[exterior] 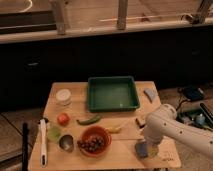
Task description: Wipe tray with sponge
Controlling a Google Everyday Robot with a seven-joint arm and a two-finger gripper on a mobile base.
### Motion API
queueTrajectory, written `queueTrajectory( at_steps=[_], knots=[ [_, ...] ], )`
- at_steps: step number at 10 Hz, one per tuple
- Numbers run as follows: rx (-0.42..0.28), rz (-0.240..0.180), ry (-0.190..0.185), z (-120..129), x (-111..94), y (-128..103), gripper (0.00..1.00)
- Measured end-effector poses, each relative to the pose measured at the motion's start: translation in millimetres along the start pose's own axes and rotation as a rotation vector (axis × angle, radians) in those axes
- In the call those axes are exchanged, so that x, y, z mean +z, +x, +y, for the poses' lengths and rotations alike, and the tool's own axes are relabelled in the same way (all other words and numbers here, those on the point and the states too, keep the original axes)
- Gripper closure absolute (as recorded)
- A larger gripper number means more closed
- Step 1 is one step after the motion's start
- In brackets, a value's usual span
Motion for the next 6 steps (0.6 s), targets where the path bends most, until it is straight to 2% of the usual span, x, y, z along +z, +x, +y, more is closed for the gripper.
queueTrajectory(
  at_steps=[2,6],
  knots=[
    [-0.003,0.000,-0.006,0.9,2.3,-0.7,0.33],
    [-0.004,-0.003,-0.010,0.5,6.4,-2.3,0.33]
  ],
)
